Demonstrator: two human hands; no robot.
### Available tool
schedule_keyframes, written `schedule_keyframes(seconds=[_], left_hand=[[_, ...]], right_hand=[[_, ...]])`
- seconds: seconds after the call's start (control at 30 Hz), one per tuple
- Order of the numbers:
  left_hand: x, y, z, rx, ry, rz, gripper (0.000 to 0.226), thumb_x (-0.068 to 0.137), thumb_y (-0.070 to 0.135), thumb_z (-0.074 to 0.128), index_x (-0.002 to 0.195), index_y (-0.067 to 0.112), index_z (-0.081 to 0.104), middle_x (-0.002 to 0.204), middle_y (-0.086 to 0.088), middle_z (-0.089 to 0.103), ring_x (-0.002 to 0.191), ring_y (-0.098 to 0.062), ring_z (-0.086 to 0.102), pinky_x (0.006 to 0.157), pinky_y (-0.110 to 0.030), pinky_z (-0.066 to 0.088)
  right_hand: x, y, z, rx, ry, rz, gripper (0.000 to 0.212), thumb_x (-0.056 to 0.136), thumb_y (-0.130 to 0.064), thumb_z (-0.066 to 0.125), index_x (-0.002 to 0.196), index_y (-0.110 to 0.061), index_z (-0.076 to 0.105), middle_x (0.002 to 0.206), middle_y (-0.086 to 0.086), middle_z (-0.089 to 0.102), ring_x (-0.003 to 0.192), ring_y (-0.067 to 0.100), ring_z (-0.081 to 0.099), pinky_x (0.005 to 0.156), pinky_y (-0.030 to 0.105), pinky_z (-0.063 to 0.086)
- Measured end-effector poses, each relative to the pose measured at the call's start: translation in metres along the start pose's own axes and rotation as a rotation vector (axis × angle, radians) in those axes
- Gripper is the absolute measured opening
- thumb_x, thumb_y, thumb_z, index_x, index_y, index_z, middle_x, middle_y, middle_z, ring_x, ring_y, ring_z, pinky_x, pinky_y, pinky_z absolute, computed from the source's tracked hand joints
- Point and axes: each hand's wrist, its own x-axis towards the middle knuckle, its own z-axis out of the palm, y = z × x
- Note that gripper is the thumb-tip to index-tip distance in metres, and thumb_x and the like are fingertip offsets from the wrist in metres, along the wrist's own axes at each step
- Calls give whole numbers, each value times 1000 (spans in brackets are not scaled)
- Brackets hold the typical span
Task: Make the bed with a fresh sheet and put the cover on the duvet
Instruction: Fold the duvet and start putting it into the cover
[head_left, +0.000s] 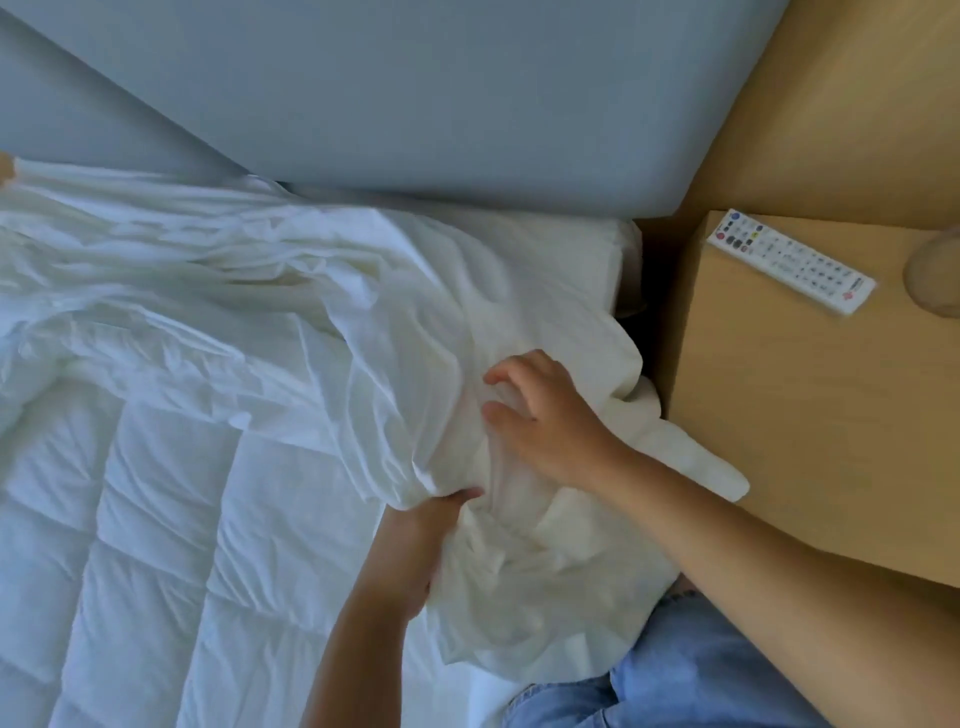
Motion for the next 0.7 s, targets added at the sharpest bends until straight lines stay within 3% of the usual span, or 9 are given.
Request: schedule_keyframes(seconds=[0.07, 0.13, 0.27, 0.37, 0.47, 0.5, 0.57, 0.63, 0.7], left_hand=[[-2, -21, -13, -59, 93, -62, 54, 46, 20, 75, 99, 17, 69, 89, -10, 74, 79, -26, 71, 64, -35, 55], [-4, -35, -30, -129, 191, -95, 52, 47, 18, 75, 99, 12, 69, 86, -12, 73, 76, -28, 71, 60, -34, 55], [12, -70, -60, -213, 423, -163, 38, 61, 15, 74, 99, 13, 69, 84, -9, 74, 79, -28, 70, 67, -39, 55], [24, -92, -75, -225, 543, -197, 39, 56, 19, 70, 95, 13, 69, 86, -10, 71, 82, -29, 67, 74, -42, 56], [35, -107, -102, -177, 653, -181, 40, 53, 21, 68, 93, 17, 69, 88, -7, 70, 85, -28, 66, 75, -42, 55], [39, -110, -109, -130, 686, -159, 41, 51, 23, 66, 92, 19, 68, 90, -5, 69, 88, -28, 65, 79, -44, 54], [46, -114, -116, 3, 758, -139, 40, 52, 27, 63, 92, 22, 65, 86, 0, 66, 88, -26, 62, 77, -42, 52], [53, -114, -112, 168, 832, -174, 32, 60, 28, 62, 91, 20, 65, 75, 5, 60, 82, -26, 59, 70, -35, 44], [60, -115, -102, 313, 870, -214, 29, 72, 28, 64, 98, 14, 66, 73, 4, 58, 79, -25, 55, 68, -32, 39]], right_hand=[[11, 46, 1, -176, -85, 297, 56, 93, -39, 53, 140, -17, 34, 142, 6, 30, 133, 26, 23, 107, 35, 28], [18, 84, 4, -228, -109, 475, 76, 89, -49, 55, 147, -16, 19, 150, 9, 22, 138, 29, 18, 110, 43, 26], [28, 121, 25, -142, -6, 527, 102, 80, -58, 63, 151, -14, 4, 156, 10, 11, 143, 30, 10, 115, 43, 18], [35, 127, 43, -119, -27, 480, 105, 79, -56, 65, 151, -14, 2, 150, 11, 29, 138, 29, 26, 111, 39, 26], [42, 132, 41, -140, 78, 420, 81, 86, -45, 61, 148, -14, 19, 120, 10, 56, 117, 30, 52, 96, 40, 42], [45, 134, 35, -176, 155, 383, 74, 86, -41, 62, 144, -13, 26, 117, 11, 57, 115, 31, 52, 93, 40, 42], [54, 141, 25, -320, 258, 333, 79, 82, -40, 66, 144, -11, 28, 135, 15, 44, 127, 33, 38, 102, 42, 34], [63, 147, 22, -346, 182, 387, 98, 76, -48, 71, 149, -14, 16, 151, 12, 26, 138, 30, 24, 111, 43, 24], [73, 151, 26, -227, 37, 495, 96, 77, -49, 71, 148, -12, 17, 150, 9, 31, 136, 29, 32, 108, 40, 29]])
